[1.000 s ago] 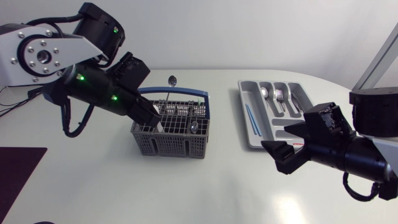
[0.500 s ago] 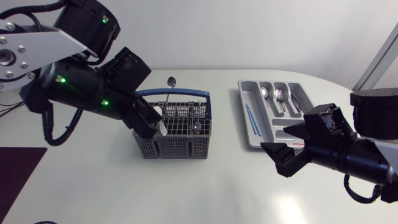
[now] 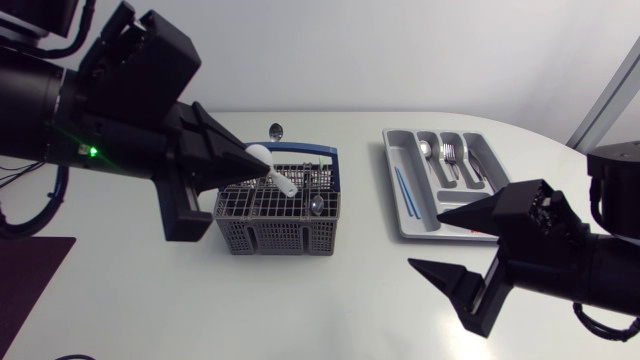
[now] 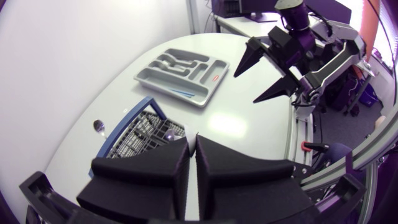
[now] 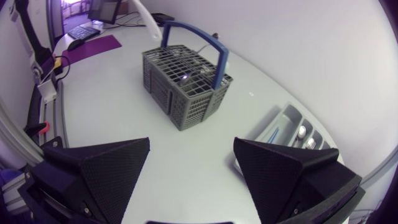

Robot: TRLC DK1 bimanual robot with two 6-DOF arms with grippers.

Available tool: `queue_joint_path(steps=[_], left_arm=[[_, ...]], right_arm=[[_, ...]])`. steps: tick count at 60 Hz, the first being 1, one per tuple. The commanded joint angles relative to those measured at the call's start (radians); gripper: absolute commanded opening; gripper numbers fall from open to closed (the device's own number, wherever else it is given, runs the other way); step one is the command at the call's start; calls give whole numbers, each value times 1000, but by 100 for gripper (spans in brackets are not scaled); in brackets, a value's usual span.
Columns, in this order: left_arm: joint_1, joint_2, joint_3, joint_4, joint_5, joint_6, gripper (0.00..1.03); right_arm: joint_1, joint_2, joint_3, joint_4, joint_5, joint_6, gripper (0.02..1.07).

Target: Unload the cutlery basket into the drawer organizer.

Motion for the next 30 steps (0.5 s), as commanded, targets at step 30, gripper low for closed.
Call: queue_joint_path(steps=[30], left_arm=[[-140, 230, 55, 42, 287, 216, 3]], right_arm=[[220, 98, 160, -40, -81, -153, 89]])
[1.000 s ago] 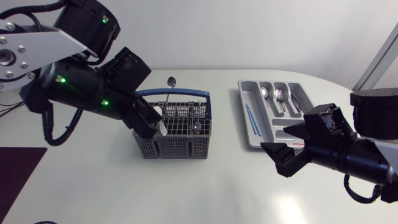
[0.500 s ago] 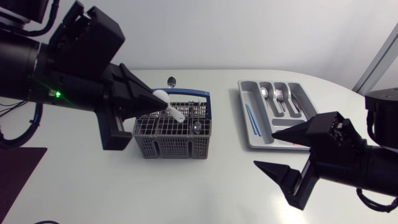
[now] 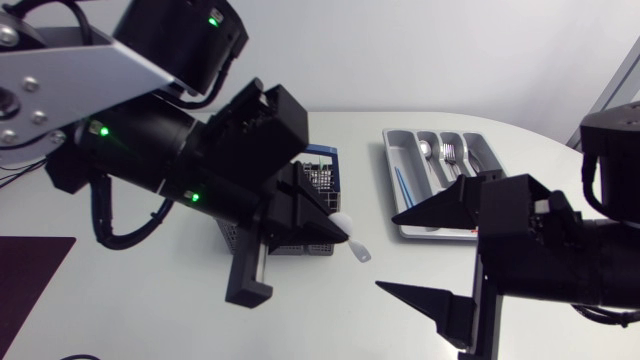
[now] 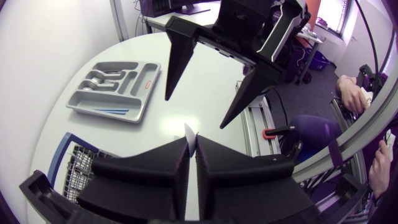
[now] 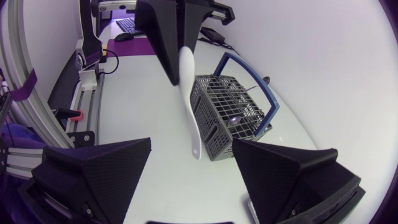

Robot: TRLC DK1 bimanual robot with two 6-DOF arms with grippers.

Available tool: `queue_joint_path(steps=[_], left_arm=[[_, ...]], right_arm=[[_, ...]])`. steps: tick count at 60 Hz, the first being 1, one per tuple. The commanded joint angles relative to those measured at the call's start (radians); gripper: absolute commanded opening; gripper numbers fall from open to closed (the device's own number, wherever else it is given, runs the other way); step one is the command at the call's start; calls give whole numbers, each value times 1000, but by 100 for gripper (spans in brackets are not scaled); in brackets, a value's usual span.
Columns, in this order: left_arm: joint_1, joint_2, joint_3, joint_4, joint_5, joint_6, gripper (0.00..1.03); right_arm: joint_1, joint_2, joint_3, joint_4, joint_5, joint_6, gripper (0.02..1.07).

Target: Unload the cutlery basket into the drawer organizer.

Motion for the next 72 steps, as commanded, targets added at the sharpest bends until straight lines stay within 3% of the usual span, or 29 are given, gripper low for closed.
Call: queue_joint_path(steps=[1, 21, 31, 59, 72], left_arm=[[-13, 39, 49, 4, 23, 49, 3], [21, 114, 101, -47, 101, 96, 3], [34, 144, 123, -71, 101, 124, 3], [70, 157, 143, -108, 156, 130, 3], [70, 163, 140, -110, 161, 132, 3]], right_arm=[[9, 22, 27, 2, -22, -36, 88], [-20, 93, 18, 54, -99, -96, 51], [-58, 125, 24, 73, -129, -128, 32], [-96, 188, 21, 119, -168, -148, 27], [-98, 188, 7, 160, -168, -137, 12]])
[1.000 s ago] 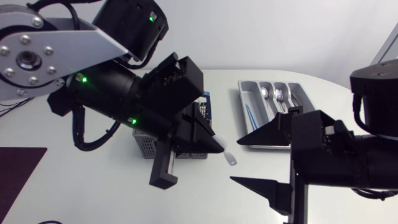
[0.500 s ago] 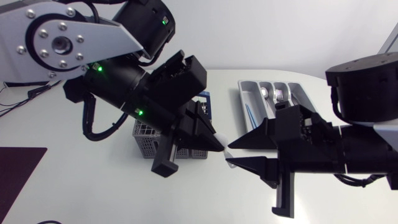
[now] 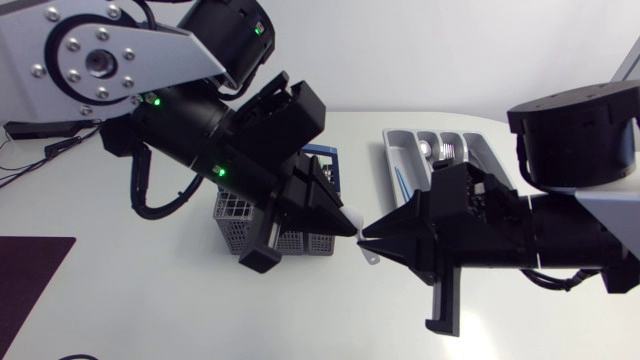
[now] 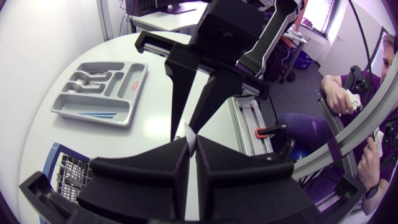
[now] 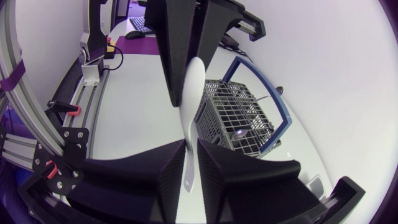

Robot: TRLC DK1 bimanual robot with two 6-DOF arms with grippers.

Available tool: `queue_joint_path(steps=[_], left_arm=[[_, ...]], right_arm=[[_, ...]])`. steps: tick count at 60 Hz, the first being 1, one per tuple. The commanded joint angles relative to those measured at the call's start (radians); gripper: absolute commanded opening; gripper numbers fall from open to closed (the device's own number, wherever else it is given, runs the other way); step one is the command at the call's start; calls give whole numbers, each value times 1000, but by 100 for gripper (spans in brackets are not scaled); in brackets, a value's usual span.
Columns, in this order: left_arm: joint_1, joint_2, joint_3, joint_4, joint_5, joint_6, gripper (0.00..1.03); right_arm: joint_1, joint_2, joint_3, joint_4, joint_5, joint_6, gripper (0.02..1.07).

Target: Unload the cutlery basket into the drawer organizer.

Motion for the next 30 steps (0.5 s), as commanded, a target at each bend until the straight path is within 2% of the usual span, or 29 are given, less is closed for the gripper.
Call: queue_joint_path(steps=[1, 4, 14, 16, 19, 21, 22, 25, 29, 30], left_arm=[[6, 19, 23, -12, 19, 21, 3], [6, 21, 22, -12, 19, 21, 3], [23, 28, 36, -9, 21, 16, 4], [27, 30, 42, -9, 21, 10, 8], [38, 31, 49, -7, 23, 1, 19], [43, 31, 52, -6, 24, -4, 30], [46, 31, 54, -4, 23, -12, 40], [55, 31, 59, 4, 24, -27, 60], [72, 31, 65, 24, 30, -56, 80], [77, 30, 68, 28, 35, -65, 83]], right_arm=[[-4, 6, -4, 26, -7, -6, 11], [-4, 2, -11, 31, -12, -8, 8], [-2, -11, -21, 45, -13, -3, 8], [-2, -11, -21, 43, -16, 0, 8], [-1, -14, -21, 38, -16, 0, 8], [2, -15, -20, 35, -16, 2, 8], [2, -17, -20, 34, -16, 2, 8], [2, -17, -20, 26, -16, 3, 8], [-1, -21, -24, 22, -15, 2, 8], [-2, -23, -26, 20, -15, 2, 8]])
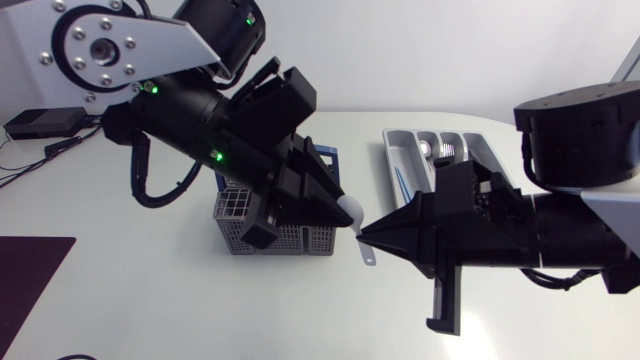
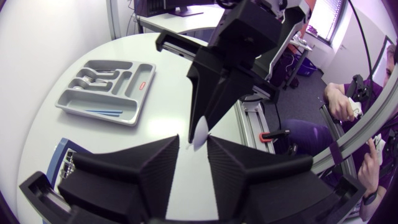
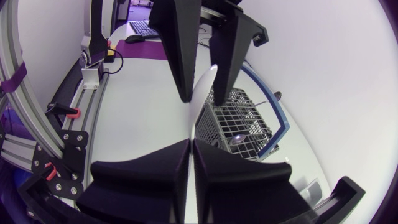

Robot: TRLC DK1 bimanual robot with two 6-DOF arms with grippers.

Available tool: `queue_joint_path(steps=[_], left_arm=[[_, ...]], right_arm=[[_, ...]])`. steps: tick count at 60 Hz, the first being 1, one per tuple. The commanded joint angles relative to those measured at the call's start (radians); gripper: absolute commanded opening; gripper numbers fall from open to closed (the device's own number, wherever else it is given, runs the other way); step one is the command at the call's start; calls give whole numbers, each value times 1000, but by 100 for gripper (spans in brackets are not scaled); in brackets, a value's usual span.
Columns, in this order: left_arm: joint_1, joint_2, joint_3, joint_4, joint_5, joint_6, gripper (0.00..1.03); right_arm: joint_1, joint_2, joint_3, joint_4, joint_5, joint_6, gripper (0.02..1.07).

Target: Unload the cutlery basket into the drawer organizer.

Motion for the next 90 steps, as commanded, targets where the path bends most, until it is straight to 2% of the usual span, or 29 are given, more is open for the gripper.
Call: queue_joint_path(steps=[1, 10, 14, 19, 22, 30, 34, 41, 51, 62, 71, 78, 90], left_arm=[[30, 13, 46, 25, 19, -49, 84], [96, 7, 63, 71, 22, -114, 95], [126, 8, 57, 103, 22, -156, 95], [138, 8, 29, 108, 19, -150, 95], [136, 4, 2, 112, -20, -134, 95], [89, -15, -74, 152, -138, -6, 95], [63, -15, -89, 150, -207, 83, 95], [40, 8, -78, 138, -280, 197, 95], [17, 59, -44, 92, -355, 373, 95], [4, 133, 40, -6, -372, 491, 95], [-20, 171, 66, -21, -417, 557, 95], [-26, 205, 98, -47, -440, 591, 95], [-26, 261, 160, -96, -458, 631, 95]], right_arm=[[-4, -13, -17, -7, 1, 1, 8], [-39, -44, -45, -27, 8, -17, 8], [-71, -64, -60, -48, 8, -43, 8], [-123, -93, -88, -61, 10, -78, 8], [-157, -107, -103, -65, 13, -106, 8], [-265, -139, -149, -58, 48, -190, 8], [-315, -160, -169, -44, 70, -233, 8], [-404, -176, -198, -21, 93, -295, 8], [-499, -180, -289, 97, 160, -378, 8], [-553, -116, -416, 340, 280, -483, 8], [-657, 48, -464, 556, 278, -559, 8], [-732, 177, -465, 679, 255, -606, 8], [-791, 318, -453, 800, 249, -672, 8]])
